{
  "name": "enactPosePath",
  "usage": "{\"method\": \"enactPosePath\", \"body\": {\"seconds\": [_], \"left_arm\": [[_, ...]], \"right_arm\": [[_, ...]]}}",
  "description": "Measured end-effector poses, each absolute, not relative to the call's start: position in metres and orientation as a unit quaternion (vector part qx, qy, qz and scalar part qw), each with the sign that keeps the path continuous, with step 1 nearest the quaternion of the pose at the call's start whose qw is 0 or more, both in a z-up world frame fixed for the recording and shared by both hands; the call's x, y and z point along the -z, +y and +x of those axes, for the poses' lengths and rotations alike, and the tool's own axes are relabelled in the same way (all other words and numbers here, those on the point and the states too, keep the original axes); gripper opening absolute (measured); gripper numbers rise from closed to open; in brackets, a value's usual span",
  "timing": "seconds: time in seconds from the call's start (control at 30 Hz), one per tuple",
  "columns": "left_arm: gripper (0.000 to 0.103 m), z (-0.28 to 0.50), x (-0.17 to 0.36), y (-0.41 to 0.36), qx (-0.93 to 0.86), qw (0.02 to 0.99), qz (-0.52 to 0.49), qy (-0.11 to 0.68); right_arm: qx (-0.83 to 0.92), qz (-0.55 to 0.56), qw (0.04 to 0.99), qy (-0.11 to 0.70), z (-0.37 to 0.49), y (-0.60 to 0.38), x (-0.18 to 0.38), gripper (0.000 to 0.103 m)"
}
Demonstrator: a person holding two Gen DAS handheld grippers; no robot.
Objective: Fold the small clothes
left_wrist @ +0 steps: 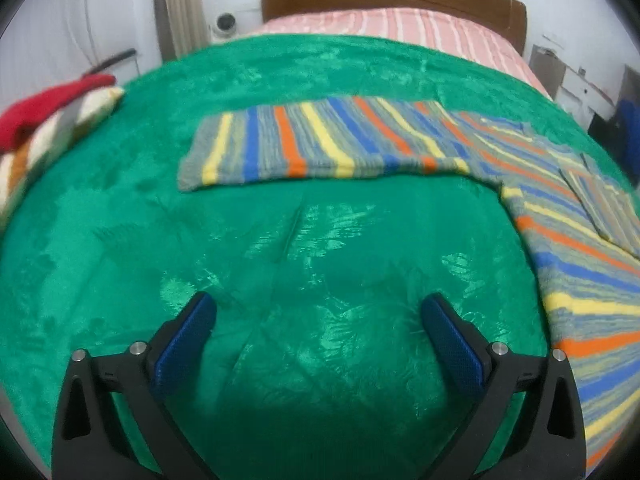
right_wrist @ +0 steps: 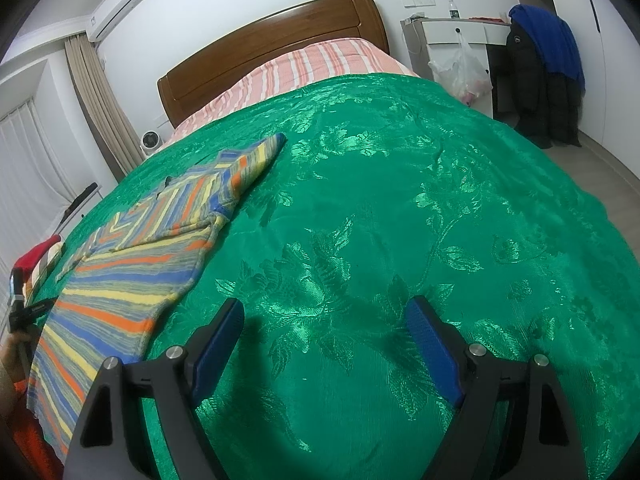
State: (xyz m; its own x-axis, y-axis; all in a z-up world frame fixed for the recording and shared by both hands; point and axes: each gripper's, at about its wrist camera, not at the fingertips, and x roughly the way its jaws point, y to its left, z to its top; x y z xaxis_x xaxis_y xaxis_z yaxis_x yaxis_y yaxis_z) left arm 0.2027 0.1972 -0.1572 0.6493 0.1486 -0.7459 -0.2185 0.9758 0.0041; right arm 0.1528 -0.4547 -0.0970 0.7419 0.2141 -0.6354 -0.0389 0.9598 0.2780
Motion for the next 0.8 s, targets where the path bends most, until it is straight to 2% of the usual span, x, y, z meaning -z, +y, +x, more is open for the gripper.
{"method": "enactPosePath", "body": {"seconds": [0.8], "left_arm": [[0.103,0.195,0.1589,0.1949,-0.093,0.914,-0.047,0.392]], "right_arm": [[-0.061,0.114,0.924,0.359,0.1558,-0.451,0.0994,0.083]]}}
